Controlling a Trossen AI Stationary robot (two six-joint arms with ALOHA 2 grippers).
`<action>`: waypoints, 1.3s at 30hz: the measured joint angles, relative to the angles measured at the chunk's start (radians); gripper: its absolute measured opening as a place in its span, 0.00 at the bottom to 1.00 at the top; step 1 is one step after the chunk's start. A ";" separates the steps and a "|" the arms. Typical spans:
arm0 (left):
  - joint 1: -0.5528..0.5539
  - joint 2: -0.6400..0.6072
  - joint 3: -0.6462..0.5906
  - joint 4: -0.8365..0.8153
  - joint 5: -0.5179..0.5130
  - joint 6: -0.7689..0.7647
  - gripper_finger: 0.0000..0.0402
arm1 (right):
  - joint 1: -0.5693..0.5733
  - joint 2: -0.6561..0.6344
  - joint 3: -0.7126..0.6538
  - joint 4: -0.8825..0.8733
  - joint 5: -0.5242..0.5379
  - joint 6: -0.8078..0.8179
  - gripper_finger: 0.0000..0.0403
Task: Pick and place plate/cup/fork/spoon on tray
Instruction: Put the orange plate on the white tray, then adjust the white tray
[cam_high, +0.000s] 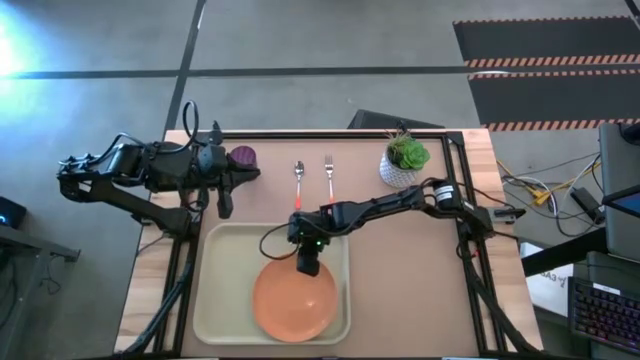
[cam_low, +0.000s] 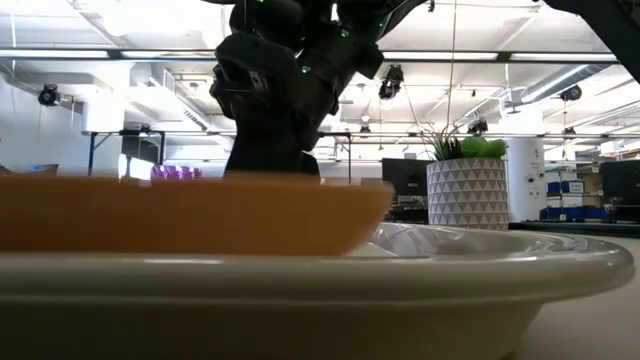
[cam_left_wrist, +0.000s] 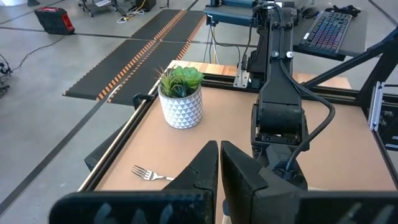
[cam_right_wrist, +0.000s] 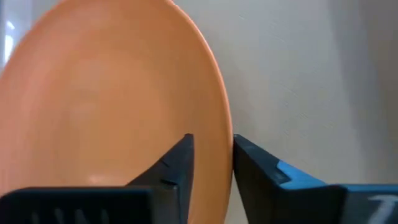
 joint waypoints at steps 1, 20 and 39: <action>0.000 0.000 0.000 0.000 0.000 0.000 0.00 | 0.000 -0.006 0.000 0.004 0.010 -0.001 0.27; 0.000 0.000 -0.015 0.004 0.000 0.000 0.00 | 0.013 -0.167 -0.100 -0.359 0.258 0.028 0.03; 0.000 0.000 -0.016 0.004 0.000 -0.003 0.00 | 0.091 -0.194 -0.367 -0.229 0.212 0.204 0.02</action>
